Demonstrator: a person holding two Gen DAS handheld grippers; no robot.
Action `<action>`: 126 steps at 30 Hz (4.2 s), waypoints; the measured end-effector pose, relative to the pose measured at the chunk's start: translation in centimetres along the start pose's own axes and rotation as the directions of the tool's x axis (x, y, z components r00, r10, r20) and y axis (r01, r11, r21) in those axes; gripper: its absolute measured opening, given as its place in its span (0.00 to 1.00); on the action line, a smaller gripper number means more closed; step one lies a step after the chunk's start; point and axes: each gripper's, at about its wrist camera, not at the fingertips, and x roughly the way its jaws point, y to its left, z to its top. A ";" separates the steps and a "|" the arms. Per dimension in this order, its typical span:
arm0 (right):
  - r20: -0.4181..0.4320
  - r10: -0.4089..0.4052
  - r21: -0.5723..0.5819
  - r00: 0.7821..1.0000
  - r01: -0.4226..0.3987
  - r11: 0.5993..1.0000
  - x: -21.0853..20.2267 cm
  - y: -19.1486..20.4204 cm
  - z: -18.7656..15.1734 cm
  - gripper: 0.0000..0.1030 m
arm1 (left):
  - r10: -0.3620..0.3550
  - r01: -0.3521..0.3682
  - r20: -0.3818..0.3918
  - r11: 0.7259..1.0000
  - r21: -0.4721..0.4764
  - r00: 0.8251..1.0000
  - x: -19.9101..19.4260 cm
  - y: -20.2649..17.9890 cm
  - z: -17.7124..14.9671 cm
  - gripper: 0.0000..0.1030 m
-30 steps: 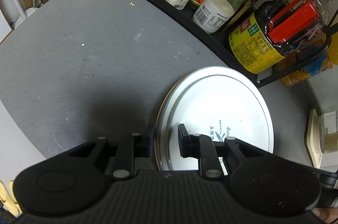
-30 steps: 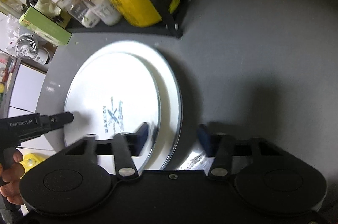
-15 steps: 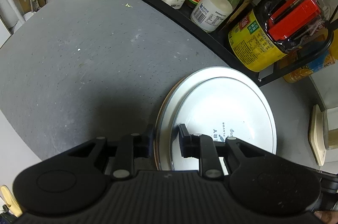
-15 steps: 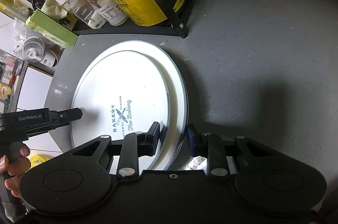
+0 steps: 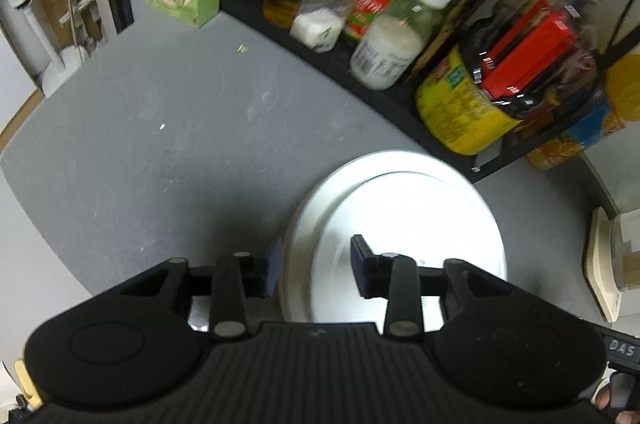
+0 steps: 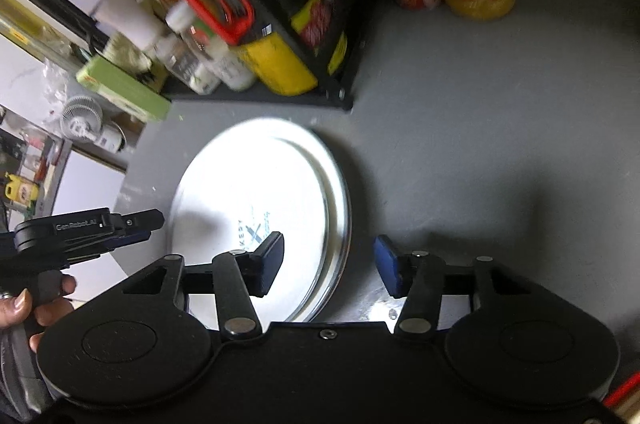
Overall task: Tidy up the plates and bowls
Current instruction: 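Open both grippers and release the 'BAKERY' plate, then withdraw both grippers from the plate stack toward the red bowl, then close both grippers on the rim of the white bowl nested in the red bowl, then lift the nested bowls with both grippers and carry them over the plate stack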
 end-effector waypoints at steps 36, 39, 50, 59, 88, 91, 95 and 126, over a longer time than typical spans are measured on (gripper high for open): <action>0.232 -0.174 0.257 0.957 0.112 0.960 -17.7 -14.7 -10.4 0.88 | -0.207 0.260 -0.171 0.881 0.395 0.963 -2.1 -22.5 -10.9 0.64; 0.233 -0.188 0.276 0.954 0.120 0.954 -18.3 -16.0 -11.5 0.88 | -0.214 0.276 -0.192 0.870 0.407 0.958 -2.0 -23.7 -12.2 0.64; 0.187 -0.215 0.308 0.959 0.150 0.939 -18.8 -19.8 -14.6 0.88 | -0.223 0.326 -0.269 0.835 0.443 0.937 -1.4 -27.3 -16.1 0.64; 0.119 -0.212 0.304 0.970 0.167 0.938 -16.8 -21.5 -16.2 0.88 | -0.161 0.298 -0.306 0.826 0.478 0.938 0.6 -28.2 -18.8 0.64; 0.001 -0.208 0.232 0.978 0.202 0.951 -11.9 -22.5 -16.0 0.64 | -0.052 0.250 -0.354 0.803 0.541 0.934 4.9 -29.5 -21.6 0.46; -0.002 -0.208 0.224 0.978 0.203 0.953 -11.6 -22.3 -16.0 0.62 | -0.054 0.255 -0.363 0.806 0.534 0.930 5.3 -29.5 -21.7 0.41; 0.009 -0.181 0.227 0.983 0.174 0.958 -11.5 -22.2 -15.9 0.53 | -0.070 0.271 -0.367 0.802 0.532 0.928 5.2 -29.4 -21.8 0.34; 0.061 -0.108 0.220 0.992 0.093 0.971 -8.7 -13.7 -11.7 0.33 | -0.191 0.297 -0.290 0.874 0.385 0.938 1.0 -18.9 -11.2 0.28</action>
